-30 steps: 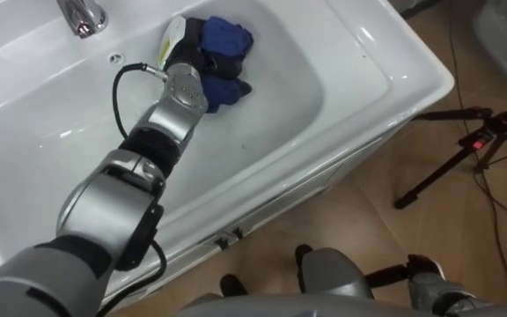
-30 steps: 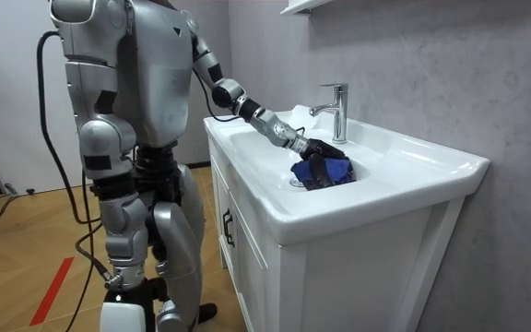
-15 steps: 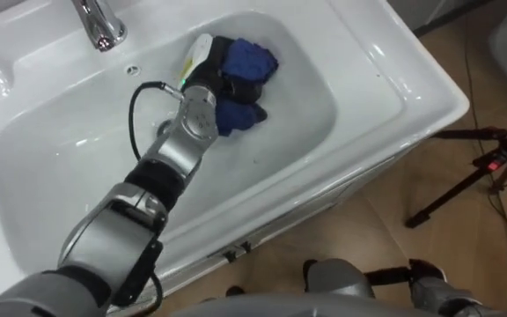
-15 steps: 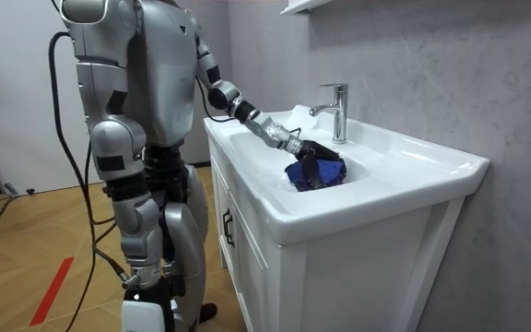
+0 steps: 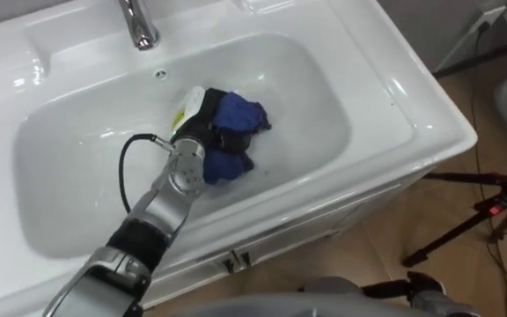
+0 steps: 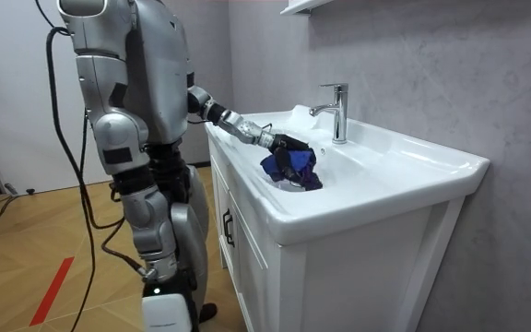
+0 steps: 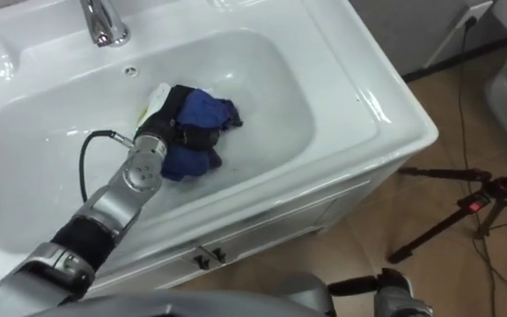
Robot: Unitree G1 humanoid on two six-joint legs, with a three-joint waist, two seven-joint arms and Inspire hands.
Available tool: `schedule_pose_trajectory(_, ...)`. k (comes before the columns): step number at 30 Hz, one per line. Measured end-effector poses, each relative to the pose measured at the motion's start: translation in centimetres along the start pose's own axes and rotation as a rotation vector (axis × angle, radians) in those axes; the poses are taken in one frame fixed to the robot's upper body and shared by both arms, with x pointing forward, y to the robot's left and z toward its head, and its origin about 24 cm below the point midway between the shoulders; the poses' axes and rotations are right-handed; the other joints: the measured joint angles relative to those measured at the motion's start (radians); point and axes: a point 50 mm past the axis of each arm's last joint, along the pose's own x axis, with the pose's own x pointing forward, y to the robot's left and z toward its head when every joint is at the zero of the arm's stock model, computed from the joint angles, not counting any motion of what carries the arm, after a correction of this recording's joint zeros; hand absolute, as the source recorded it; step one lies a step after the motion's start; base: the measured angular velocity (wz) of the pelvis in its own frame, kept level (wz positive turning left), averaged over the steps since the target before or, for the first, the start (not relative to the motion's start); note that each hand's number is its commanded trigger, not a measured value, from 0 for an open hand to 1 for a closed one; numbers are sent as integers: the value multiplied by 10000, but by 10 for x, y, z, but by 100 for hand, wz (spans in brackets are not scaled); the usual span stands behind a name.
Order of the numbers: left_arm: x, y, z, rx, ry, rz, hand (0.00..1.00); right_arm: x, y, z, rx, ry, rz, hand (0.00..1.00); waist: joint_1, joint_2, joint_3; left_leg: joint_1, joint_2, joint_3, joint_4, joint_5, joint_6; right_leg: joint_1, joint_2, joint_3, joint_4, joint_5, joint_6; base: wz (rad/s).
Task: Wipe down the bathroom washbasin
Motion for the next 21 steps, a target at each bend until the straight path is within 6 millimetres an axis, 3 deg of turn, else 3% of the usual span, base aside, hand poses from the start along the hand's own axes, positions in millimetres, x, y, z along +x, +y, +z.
schedule_pose_trajectory(6, -13, 3, -15, -218, 388, 162, 100, 0, 0, -3, 197, -7, 44, 0, 86, 158, -26, 200, -20, -198, -57, -24, -15, 360, 10, -160, -159, -7, 5, 9)
schedule_pose_trajectory(14, -14, 5, -13, -117, 233, 296, 100, 0, 0, -6, 252, 53, 32, 0, 217, 135, 25, 147, -33, -272, -62, -25, -15, 411, 0, -225, -164, -7, 6, 2)
schedule_pose_trajectory(21, -13, 27, 9, 1144, -986, 1296, 100, 0, -2, -9, 553, 83, -65, 0, 225, 222, 136, 289, -42, -480, -81, -39, -36, 698, 6, -375, -302, -8, 6, 7)
